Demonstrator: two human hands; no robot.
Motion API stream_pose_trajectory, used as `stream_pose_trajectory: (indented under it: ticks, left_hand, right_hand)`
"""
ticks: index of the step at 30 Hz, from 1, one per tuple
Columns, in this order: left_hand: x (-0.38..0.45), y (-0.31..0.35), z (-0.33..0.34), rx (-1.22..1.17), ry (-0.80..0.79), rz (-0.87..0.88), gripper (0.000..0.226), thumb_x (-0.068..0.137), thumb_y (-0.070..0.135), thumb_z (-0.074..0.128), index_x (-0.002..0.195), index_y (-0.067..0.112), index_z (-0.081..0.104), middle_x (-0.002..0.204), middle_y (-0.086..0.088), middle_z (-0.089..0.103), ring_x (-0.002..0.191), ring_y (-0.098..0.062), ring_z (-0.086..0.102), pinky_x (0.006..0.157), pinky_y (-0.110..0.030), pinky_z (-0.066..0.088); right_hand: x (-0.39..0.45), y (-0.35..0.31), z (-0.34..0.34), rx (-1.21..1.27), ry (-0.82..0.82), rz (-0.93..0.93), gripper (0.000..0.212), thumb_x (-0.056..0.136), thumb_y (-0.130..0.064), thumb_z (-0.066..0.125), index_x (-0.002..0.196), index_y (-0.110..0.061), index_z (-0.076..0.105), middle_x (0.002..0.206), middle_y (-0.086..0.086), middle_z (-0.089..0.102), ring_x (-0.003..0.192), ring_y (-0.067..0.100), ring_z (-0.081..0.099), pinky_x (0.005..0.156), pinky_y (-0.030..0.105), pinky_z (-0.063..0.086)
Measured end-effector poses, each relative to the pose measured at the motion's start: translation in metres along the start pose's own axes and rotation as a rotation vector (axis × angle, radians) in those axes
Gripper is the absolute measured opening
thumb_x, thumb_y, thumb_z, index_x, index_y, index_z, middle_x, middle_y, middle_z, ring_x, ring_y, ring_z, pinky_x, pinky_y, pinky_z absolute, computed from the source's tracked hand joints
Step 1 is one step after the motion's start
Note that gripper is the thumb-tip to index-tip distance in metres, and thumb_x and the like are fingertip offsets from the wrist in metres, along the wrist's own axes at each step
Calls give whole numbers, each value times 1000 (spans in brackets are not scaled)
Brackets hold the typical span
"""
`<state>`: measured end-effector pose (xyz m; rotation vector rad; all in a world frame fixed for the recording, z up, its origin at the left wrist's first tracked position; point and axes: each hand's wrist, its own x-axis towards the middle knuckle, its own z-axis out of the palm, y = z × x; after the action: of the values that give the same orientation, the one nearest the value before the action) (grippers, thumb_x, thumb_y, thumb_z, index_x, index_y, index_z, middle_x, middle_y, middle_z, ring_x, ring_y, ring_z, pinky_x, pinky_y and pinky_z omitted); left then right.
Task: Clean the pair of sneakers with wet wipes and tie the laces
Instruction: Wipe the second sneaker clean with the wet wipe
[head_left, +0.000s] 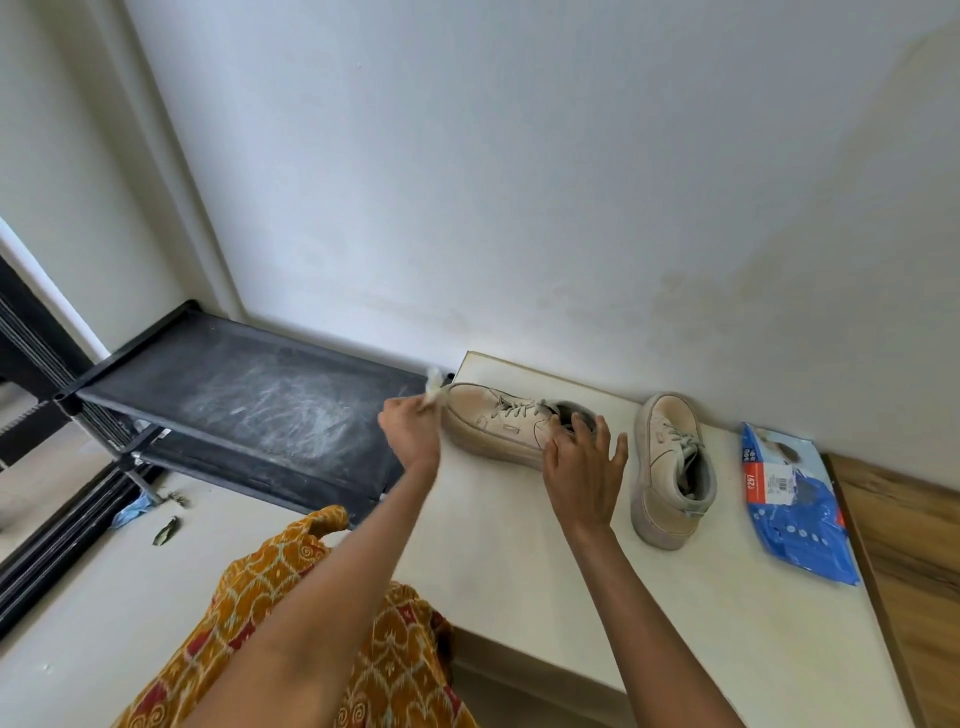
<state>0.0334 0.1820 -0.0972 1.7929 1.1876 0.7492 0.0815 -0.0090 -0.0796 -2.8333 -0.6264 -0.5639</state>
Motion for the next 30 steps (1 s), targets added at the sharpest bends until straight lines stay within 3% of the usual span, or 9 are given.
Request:
stream_pose_trajectory:
  ticks: [3, 5, 7, 11, 15, 18, 24, 27, 30]
  left_hand:
    - [23, -5, -5, -174, -39, -289, 16, 87, 4, 57, 86, 4, 73, 86, -16, 69, 78, -25, 59, 67, -26, 42]
    - [22, -4, -1, -249, -99, -360, 15, 86, 1, 59, 82, 6, 72, 84, -13, 67, 75, -18, 55, 68, -24, 43]
    - [12, 1, 3, -284, -82, -374, 18, 85, -3, 57, 94, 2, 73, 89, -12, 69, 79, -19, 59, 72, -22, 44]
    - [-13, 0, 12, -329, 13, -333, 31, 79, -11, 53, 99, 2, 72, 96, -13, 71, 91, -25, 65, 81, -23, 47]
    - [-36, -3, 21, -293, 28, -260, 24, 77, -10, 54, 87, 3, 71, 91, -12, 68, 85, -23, 61, 70, -16, 39]
    - [-50, -6, 22, -215, -46, -155, 20, 79, -7, 58, 87, 5, 72, 90, -11, 65, 84, -22, 58, 67, -15, 34]
    - [-104, 12, 31, -124, -367, 183, 16, 76, -4, 60, 82, 2, 74, 79, -13, 67, 69, -19, 53, 63, -25, 37]
    - [-118, 21, 40, -113, -432, 182, 18, 81, 1, 59, 64, 4, 62, 68, -12, 62, 62, -17, 45, 60, -29, 32]
    - [-108, 24, 35, -191, -343, 101, 16, 82, 7, 63, 67, 6, 60, 68, -7, 58, 65, -17, 46, 62, -29, 35]
  right_hand:
    - [-1, 0, 1, 14, 41, 1, 37, 89, -33, 40, 112, -23, 67, 121, 6, 65, 125, 30, 48, 105, 55, 28]
    - [0, 0, 1, 13, 61, -5, 42, 90, -35, 34, 111, -23, 68, 119, 6, 66, 123, 30, 49, 105, 55, 30]
    - [0, -1, 2, 10, 61, -3, 41, 90, -34, 35, 111, -22, 68, 119, 6, 66, 123, 30, 49, 105, 55, 29]
    - [0, -4, 5, 34, 43, 18, 30, 89, -28, 50, 112, -20, 67, 120, 6, 65, 125, 30, 47, 106, 54, 25]
    - [1, -5, 1, 37, 18, 23, 26, 89, -26, 58, 112, -20, 68, 122, 6, 64, 126, 30, 46, 106, 55, 26]
    - [1, -6, -1, 21, 8, 22, 26, 90, -27, 57, 112, -20, 68, 122, 6, 64, 126, 30, 46, 106, 55, 26]
    - [2, -6, -2, 14, -5, 34, 33, 91, -32, 45, 114, -21, 67, 123, 6, 63, 126, 30, 45, 106, 55, 25]
    - [2, -4, -3, 10, -2, 17, 33, 91, -34, 47, 114, -22, 67, 123, 7, 63, 126, 31, 46, 106, 56, 25]
    - [2, -2, -2, 15, -1, 10, 28, 92, -34, 52, 113, -23, 67, 123, 6, 64, 126, 31, 47, 106, 56, 27]
